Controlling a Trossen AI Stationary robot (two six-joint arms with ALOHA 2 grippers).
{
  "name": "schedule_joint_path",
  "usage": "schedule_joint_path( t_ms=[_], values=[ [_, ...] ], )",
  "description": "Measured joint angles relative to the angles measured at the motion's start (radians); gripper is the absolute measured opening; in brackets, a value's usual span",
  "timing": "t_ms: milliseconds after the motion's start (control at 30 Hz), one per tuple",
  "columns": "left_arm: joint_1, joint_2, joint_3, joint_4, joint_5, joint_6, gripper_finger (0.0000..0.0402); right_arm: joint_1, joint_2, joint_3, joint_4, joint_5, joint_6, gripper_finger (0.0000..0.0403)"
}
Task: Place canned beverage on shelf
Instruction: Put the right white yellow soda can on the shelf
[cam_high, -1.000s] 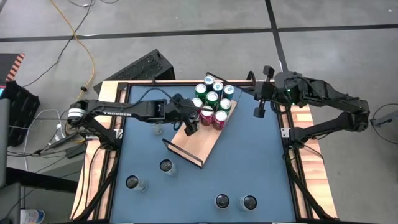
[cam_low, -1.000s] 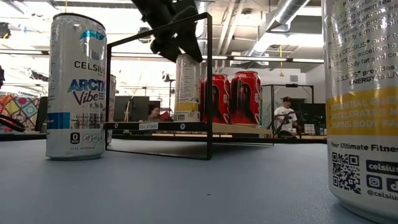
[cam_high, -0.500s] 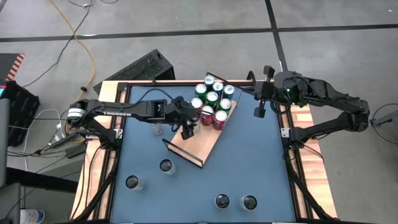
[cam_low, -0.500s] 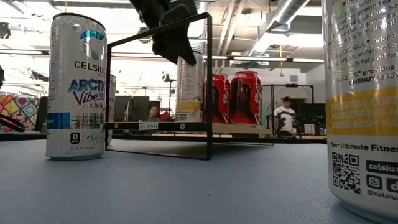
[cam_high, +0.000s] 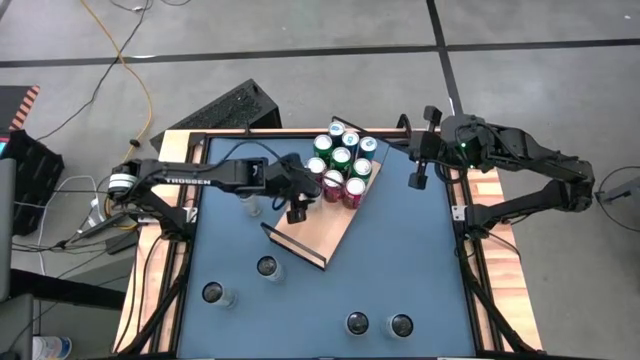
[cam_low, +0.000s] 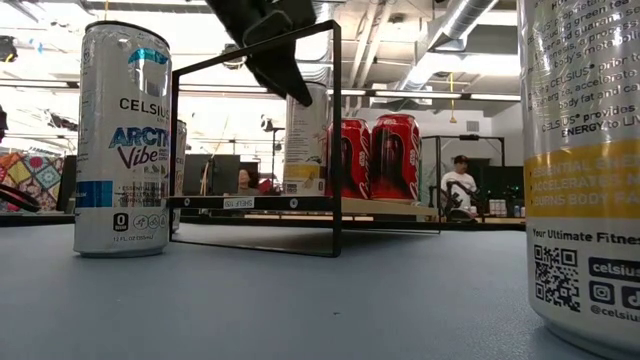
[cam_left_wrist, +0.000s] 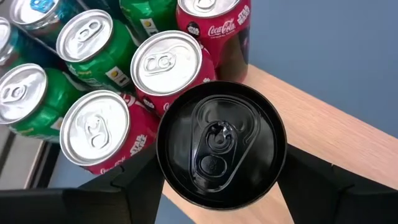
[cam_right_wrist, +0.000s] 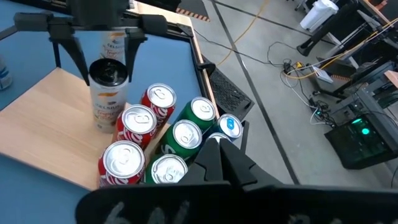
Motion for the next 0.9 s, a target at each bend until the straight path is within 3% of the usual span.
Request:
schedule_joint_path(
  t_ms=[367,900],
  values=[
    [0.087,-0.018,0.000,-0.030,0.201,0.063,0.0251,0.000,0.000,0.000,-0.058,0.000,0.023,0.0000],
    [0.177,-0.024,0.000,-0.088,0.304,0.209,0.0251,0.000,0.000,0.000,-0.082,0.000,0.063,0.0000]
  ],
)
